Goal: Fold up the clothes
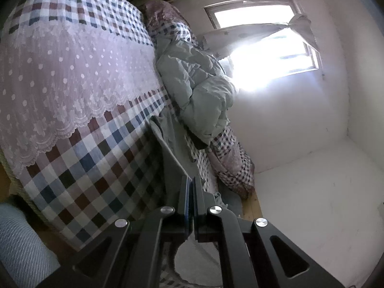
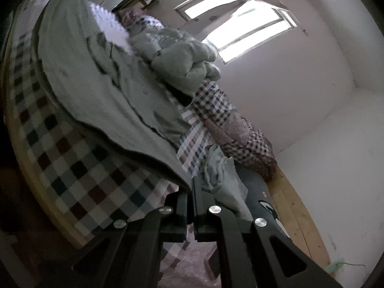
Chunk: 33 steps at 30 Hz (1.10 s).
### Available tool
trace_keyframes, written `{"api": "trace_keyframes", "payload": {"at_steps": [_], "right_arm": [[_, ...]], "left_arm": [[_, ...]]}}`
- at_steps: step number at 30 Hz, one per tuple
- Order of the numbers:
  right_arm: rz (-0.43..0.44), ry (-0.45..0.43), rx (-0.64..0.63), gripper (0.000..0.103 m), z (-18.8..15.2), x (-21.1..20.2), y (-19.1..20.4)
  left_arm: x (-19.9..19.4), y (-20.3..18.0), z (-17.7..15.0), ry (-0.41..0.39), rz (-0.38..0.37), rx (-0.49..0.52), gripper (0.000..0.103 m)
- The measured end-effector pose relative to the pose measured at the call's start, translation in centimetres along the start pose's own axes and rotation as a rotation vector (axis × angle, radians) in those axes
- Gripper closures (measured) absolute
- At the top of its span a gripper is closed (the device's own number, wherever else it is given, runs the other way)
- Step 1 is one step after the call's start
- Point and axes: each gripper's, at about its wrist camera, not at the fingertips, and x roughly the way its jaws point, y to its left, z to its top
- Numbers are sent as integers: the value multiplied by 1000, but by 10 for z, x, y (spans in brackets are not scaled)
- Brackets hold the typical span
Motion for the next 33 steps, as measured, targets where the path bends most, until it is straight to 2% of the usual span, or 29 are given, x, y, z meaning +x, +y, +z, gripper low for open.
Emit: {"api": "trace_keyframes", "payload": {"at_steps": [6, 12, 22, 27, 33], "right_arm": [[-12, -43, 44, 103, 16, -25, -28], [-13, -58, 40, 103, 20, -47, -36], [-22, -46, 83, 103, 17, -101, -70], [-13, -38, 115, 103, 17, -118, -81], [33, 9, 121, 103, 9, -101, -74]], "left_arm": [[-11, -10, 0, 15, -18, 16, 102], [-32, -23, -7, 29, -49, 23, 102], [-89, -43, -24, 23, -108, 23, 102], [-96, -42, -22, 33, -99, 14, 102], [-79, -31, -14, 44, -43, -3, 102]]}}
